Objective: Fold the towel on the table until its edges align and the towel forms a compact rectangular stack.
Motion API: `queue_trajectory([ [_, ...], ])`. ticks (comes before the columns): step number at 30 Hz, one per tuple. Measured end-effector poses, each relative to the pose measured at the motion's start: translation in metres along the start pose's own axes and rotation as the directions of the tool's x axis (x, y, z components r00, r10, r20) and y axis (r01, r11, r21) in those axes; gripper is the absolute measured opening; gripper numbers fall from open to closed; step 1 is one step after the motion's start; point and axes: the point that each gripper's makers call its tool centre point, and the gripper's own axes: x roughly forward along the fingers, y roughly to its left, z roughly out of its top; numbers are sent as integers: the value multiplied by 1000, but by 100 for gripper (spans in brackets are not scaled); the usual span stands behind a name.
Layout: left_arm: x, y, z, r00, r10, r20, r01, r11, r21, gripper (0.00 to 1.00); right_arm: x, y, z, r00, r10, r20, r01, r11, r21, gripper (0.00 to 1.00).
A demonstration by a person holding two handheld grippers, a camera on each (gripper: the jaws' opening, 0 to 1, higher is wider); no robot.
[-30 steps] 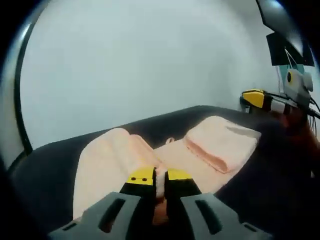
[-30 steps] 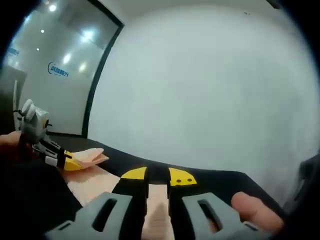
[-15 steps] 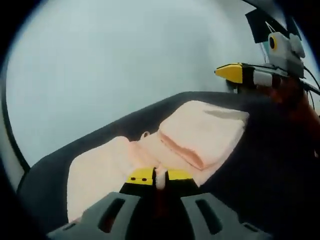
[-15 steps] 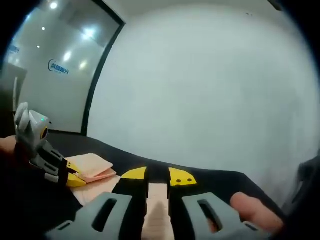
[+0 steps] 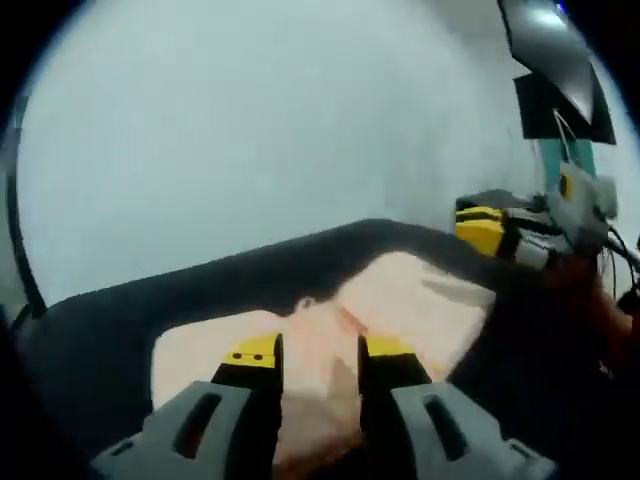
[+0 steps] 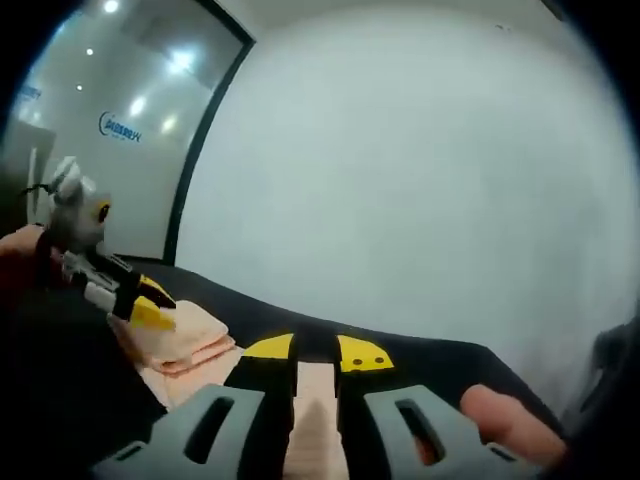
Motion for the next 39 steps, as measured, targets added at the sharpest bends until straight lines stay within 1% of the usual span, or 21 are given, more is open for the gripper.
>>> queue_trajectory([
  [1, 5, 9, -9, 999, 18, -34, -18, 1000, -4, 26, 0, 0, 1, 1000, -1, 3, 1, 1000, -6, 12],
  [2, 12, 15, -17, 998, 7, -67, -7, 1000, 4, 26, 0, 0, 1, 1000, -3, 4, 3, 1000, -12, 12],
  [3, 23, 22, -20, 997, 2, -72, -1, 1000, 7, 26, 0, -1, 1, 1000, -6, 4, 6, 1000, -16, 12],
  [5, 37, 44, -30, 994, 51, -92, -52, 999, 0, 26, 1, -2, -1, 1000, -6, -2, 6, 1000, -13, 12],
  [7, 46, 40, -39, 994, 13, -109, -11, 1000, 20, 26, 1, -2, -2, 1000, -5, -7, 5, 1000, -9, 12],
  [9, 53, 25, -47, 992, -44, -122, 43, 999, -7, 26, 1, -2, -3, 1000, -5, -10, 5, 1000, -15, 12],
  [10, 55, 20, -52, 989, -49, -141, 50, 999, 8, 26, 1, -2, -3, 1000, -5, -10, 5, 1000, -16, 12],
  [12, 58, 22, -49, 991, -15, -134, 28, 995, 95, 25, 1, -1, -2, 1000, -2, -8, 1, 1000, -19, 12],
  [17, 61, 11, -43, 990, -47, -137, 67, 987, 145, 20, 4, -7, -11, 999, -23, -45, 22, 999, -23, 12],
  [19, 58, 19, -40, 991, -7, -137, 34, 980, 198, 21, 4, -11, -13, 998, -28, -52, 28, 1000, -2, 12],
  [20, 58, 23, -38, 990, 14, -137, 14, 979, 203, 21, 4, -11, -16, 998, -27, -61, 28, 999, 18, 12],
  [22, 61, 26, -30, 994, 17, -111, 5, 982, 189, 21, 6, -8, -24, 996, -4, -92, 10, 998, 62, 12],
  [24, 66, 21, -29, 992, -26, -127, 46, 986, 160, 21, 9, 0, -36, 990, 31, -140, -17, 995, 96, 12],
  [26, 77, 18, -28, 988, -70, -138, 86, 989, 118, 21, 10, 0, -52, 978, 20, -208, -2, 996, 88, 12],
  [28, 86, 10, -40, 972, -130, -197, 159, 978, 135, 20, 10, -5, -70, 961, -3, -277, 20, 998, 60, 12],
  [31, 86, 0, -39, 973, -165, -164, 191, 969, 155, 19, 9, 5, -90, 931, 60, -359, -6, 989, 150, 12],
  [33, 85, -2, -38, 970, -185, -157, 208, 967, 148, 18, 18, 16, -97, 924, 101, -368, -45, 987, 157, 15],
  [35, 80, -12, -38, 960, -236, -151, 264, 942, 206, 13, 23, 24, -101, 923, 118, -367, -86, 991, 102, 18],
  [36, 78, -14, -38, 959, -241, -147, 268, 940, 211, 13, 23, 26, -102, 922, 117, -368, -95, 992, 77, 18],
  [38, 72, -21, -40, 953, -265, -143, 293, 928, 231, 12, 25, 30, -105, 919, 122, -376, -98, 992, 81, 18],
  [39, 70, -26, -41, 945, -293, -144, 319, 922, 220, 12, 26, 30, -106, 918, 127, -376, -102, 991, 85, 18],
])
